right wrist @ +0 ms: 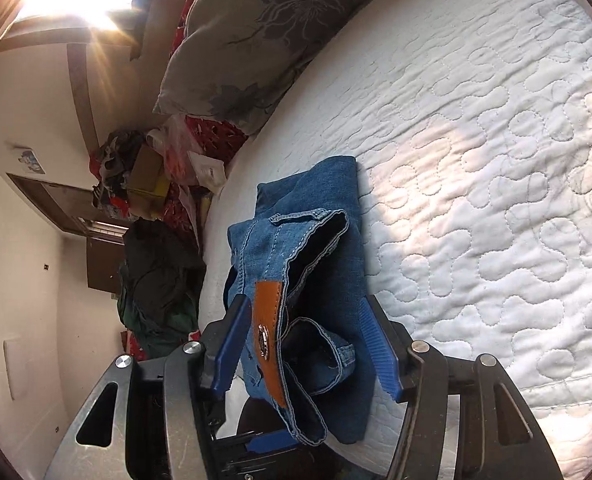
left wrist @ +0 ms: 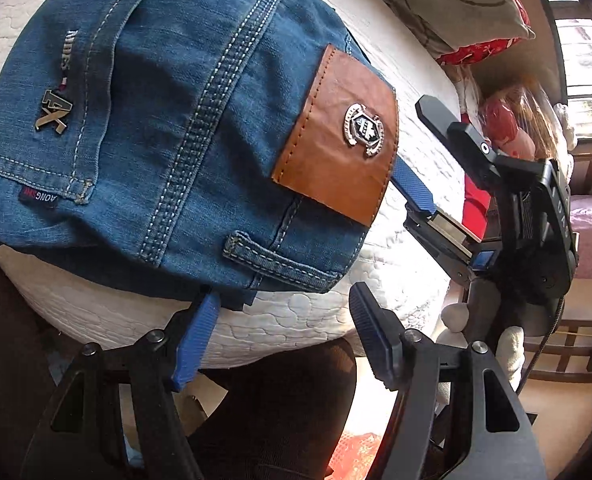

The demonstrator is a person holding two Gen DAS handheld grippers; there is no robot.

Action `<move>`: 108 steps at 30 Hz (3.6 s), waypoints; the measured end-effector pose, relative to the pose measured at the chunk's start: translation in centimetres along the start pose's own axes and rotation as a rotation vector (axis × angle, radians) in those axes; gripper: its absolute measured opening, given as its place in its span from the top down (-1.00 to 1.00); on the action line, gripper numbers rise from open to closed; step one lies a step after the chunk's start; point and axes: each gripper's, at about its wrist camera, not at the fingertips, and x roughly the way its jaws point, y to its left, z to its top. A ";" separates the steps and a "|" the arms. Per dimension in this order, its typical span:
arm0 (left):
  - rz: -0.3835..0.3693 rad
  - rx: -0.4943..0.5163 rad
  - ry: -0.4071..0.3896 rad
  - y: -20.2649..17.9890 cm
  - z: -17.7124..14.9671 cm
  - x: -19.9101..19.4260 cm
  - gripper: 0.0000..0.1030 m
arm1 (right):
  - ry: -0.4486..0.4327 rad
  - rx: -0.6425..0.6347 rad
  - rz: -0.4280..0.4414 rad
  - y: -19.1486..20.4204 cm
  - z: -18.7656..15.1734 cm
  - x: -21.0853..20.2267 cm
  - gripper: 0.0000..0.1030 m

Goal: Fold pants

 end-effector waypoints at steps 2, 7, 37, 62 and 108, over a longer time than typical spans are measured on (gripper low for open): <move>0.013 -0.048 -0.004 0.4 0.4 0.6 -0.28 | 0.040 -0.020 0.008 0.3 1.1 1.3 -0.19; 0.019 -0.144 -0.003 2.0 1.4 -0.4 -0.05 | 0.202 -0.100 0.039 2.9 2.5 6.5 0.84; -0.011 -0.205 -0.098 2.6 4.8 -6.3 -0.04 | 0.011 0.437 0.452 -5.5 -7.7 6.4 0.26; 0.111 -0.047 -0.054 -0.8 6.2 -5.8 -0.06 | 0.113 0.474 0.514 -4.9 -11.9 10.7 0.38; 0.122 0.117 -0.016 2.0 3.8 0.4 -0.38 | 0.045 -0.279 -0.224 3.8 -0.2 7.2 0.39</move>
